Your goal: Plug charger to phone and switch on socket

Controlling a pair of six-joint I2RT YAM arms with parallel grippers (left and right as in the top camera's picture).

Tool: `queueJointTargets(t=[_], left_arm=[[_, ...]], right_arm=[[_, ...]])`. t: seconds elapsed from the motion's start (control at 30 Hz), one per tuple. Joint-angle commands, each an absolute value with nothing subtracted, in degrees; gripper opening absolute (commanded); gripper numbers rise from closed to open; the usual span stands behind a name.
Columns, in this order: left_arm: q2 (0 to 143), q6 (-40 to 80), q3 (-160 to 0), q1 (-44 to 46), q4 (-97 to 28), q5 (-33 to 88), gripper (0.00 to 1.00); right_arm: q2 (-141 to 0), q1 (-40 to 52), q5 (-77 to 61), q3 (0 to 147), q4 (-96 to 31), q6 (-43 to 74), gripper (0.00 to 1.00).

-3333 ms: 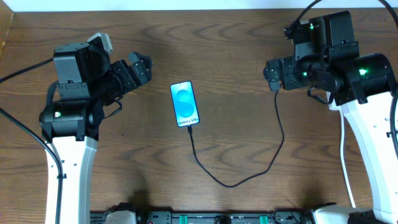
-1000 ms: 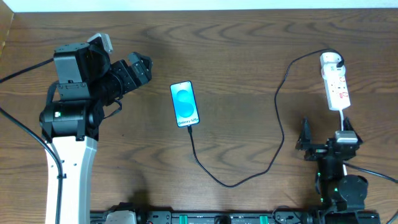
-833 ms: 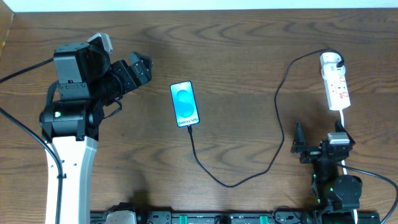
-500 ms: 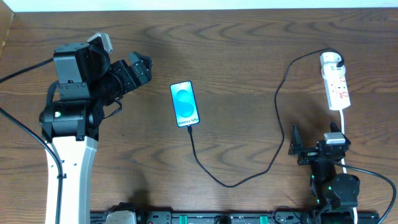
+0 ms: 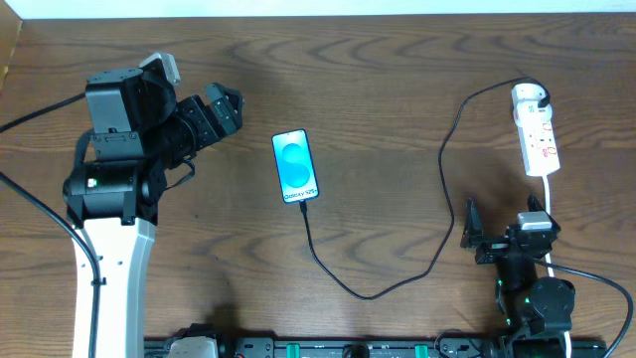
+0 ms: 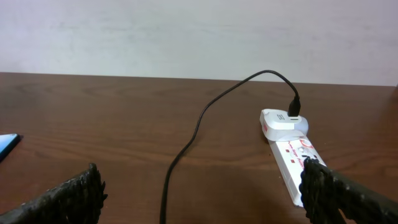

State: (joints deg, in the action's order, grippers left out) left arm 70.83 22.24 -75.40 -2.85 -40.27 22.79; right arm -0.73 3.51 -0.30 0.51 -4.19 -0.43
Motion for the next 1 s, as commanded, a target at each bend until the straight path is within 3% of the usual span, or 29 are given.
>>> queueJointTargets(t=[0.0,0.33,0.5,0.67,0.97], left_arm=[[70.78,21.26,-75.61,-2.98,-40.29,23.11,0.99],[70.48,20.43,-74.32,-2.98,-40.27,19.55,0.99],[63.79,12.14,-68.73,-2.98,-38.54,15.73,0.99],[50.89,1.04,-53.63,-2.98,-27.68,15.77,0.99],[36.05,-2.72,-31.94,-1.39,-8.19,15.75,0.99]], right_arm=[[-0.34,3.84,-0.78,0.3,-4.29,0.54,0.99],[-0.34,3.84,-0.78,0.3,-4.29,0.54,0.99],[-0.34,3.84,-0.78,0.3,-4.29,0.54,0.99],[-0.34,3.84,-0.78,0.3,-4.29,0.54,0.99],[-0.34,3.84,-0.78,0.3,-4.29,0.54,0.99]])
